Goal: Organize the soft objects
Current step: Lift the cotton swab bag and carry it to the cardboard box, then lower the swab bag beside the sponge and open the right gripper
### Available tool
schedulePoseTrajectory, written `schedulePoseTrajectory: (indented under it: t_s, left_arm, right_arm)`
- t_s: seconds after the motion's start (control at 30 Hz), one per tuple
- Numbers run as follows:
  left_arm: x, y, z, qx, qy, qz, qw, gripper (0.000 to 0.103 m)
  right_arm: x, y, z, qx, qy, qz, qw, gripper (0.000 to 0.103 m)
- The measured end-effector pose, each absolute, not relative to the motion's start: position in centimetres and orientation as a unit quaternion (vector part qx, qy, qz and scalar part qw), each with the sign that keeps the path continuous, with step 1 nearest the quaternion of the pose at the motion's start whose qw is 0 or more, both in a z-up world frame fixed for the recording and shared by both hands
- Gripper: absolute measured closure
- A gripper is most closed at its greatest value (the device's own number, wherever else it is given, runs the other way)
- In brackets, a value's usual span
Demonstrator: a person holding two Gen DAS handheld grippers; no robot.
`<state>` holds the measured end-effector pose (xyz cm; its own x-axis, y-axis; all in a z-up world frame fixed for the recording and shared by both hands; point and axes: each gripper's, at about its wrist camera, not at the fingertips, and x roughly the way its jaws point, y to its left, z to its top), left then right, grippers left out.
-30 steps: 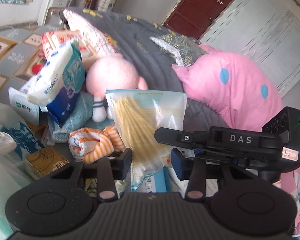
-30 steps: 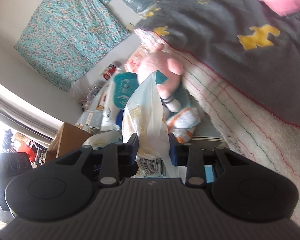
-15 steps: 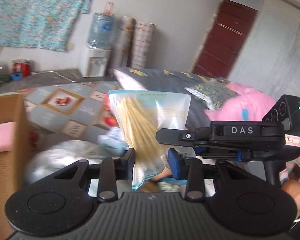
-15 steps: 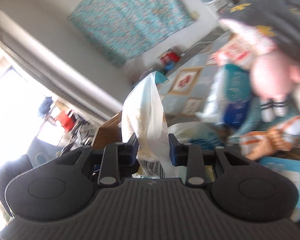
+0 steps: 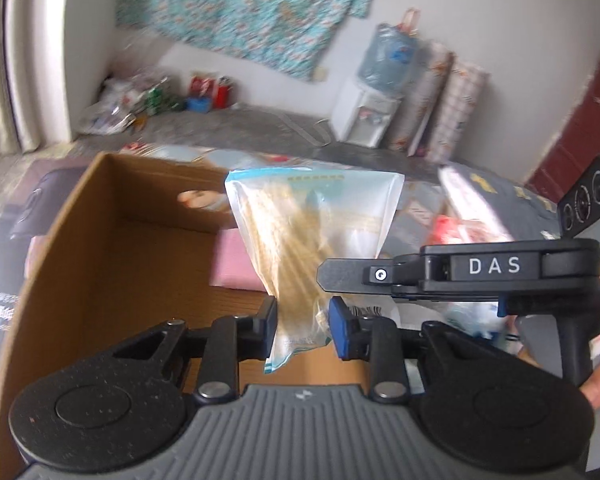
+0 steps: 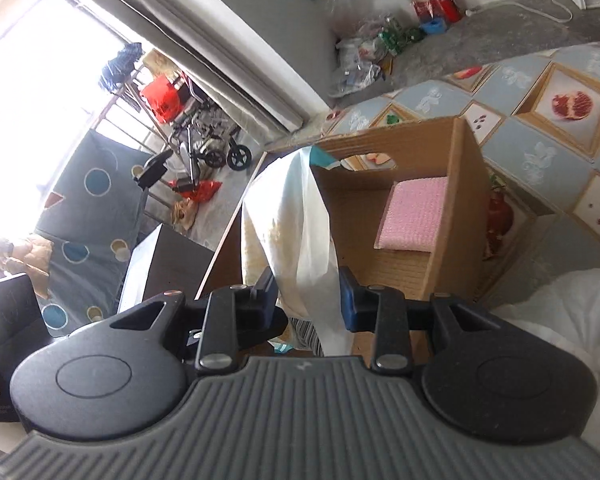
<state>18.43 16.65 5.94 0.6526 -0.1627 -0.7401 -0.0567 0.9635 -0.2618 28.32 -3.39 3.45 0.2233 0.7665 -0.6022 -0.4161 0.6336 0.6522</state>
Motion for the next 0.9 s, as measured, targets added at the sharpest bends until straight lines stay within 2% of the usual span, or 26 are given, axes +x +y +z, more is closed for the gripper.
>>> schedulePoseTrajectory:
  t_s: [0.23,0.3,0.43,0.57,0.73,0.9]
  left_arm:
    - [24.8,23.0,2.1,-0.125,0.474,0.033,0.871,0.075]
    - [26.5,23.8,0.7,-0.112,0.49,0.048,0.863,0.082]
    - [29.5,25.2,-2.4,-0.112,0.526,0.072,0.84,0.082]
    - [30.0,26.4,-3.8,-0.131,0.542,0.078,0.826,0.08]
    - [29.0,26.8,-3.4,-0.145,0.545,0.083,0.821,0.076]
    - [28.0,26.1,-2.9,-0.145,0.558,0.057,0.815,0.075]
  right_arm:
    - [33.6,5.3,-0.2,0.158,0.555,0.363,0.731,0.071]
    - [35.0,7.0,-1.7,0.153,0.566,0.359,0.726,0.068]
    - [37.1,9.1,-3.5,0.148,0.578,0.343,0.726,0.061]
    - [38.0,8.7,-3.5,0.138,0.564,0.35,0.735,0.061]
    - [38.5,7.5,-1.9,0.114,0.521,0.353,0.768,0.061]
    - [39.6,7.1,-2.1,0.101,0.517,0.34,0.779,0.061]
